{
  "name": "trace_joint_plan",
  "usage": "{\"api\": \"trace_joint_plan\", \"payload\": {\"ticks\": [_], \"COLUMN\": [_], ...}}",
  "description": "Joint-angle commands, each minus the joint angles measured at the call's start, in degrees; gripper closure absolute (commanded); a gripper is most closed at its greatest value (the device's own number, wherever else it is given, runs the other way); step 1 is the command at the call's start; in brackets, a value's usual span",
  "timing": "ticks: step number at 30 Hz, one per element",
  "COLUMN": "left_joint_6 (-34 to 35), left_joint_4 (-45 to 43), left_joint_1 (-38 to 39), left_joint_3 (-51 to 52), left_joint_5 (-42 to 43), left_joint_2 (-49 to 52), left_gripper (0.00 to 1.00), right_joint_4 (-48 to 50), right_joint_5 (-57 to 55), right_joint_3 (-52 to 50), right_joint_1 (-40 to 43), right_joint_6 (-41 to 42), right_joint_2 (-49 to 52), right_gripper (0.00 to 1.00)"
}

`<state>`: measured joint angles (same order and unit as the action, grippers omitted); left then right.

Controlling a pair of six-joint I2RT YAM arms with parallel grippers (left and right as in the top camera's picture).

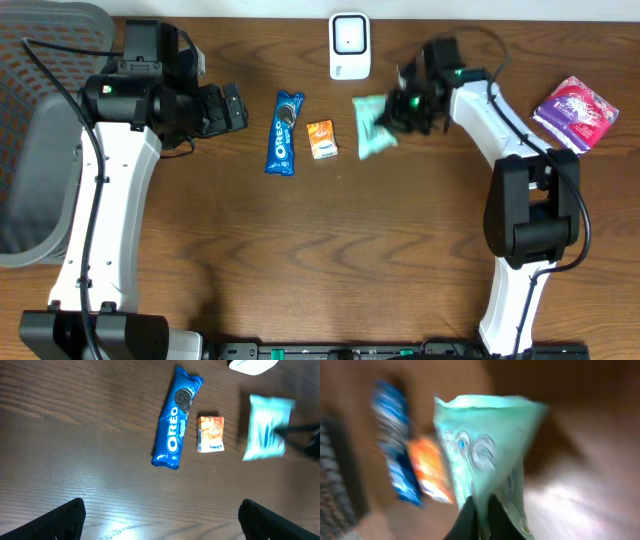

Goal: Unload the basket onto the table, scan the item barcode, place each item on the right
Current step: 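Raise the mint-green wrapper up in front of the scanner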

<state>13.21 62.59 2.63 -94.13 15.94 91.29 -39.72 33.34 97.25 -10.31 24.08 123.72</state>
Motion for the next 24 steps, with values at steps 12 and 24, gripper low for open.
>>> {"api": "trace_joint_plan", "payload": {"ticks": [12, 24], "left_joint_6": [-0.72, -0.72], "left_joint_4": [-0.02, -0.02], "left_joint_1": [-0.11, -0.11], "left_joint_3": [0.15, 0.15], "left_joint_5": [-0.59, -0.59], "left_joint_2": [0.13, 0.13], "left_gripper": [0.02, 0.02], "right_joint_4": [24.35, 12.81], "right_joint_5": [-5.99, -18.12], "right_joint_3": [2.84, -0.31], "right_joint_1": [-4.04, -4.61], "right_joint_6": [16.31, 9.05], "right_joint_2": [0.13, 0.17], "right_gripper": [0.71, 0.43]}}
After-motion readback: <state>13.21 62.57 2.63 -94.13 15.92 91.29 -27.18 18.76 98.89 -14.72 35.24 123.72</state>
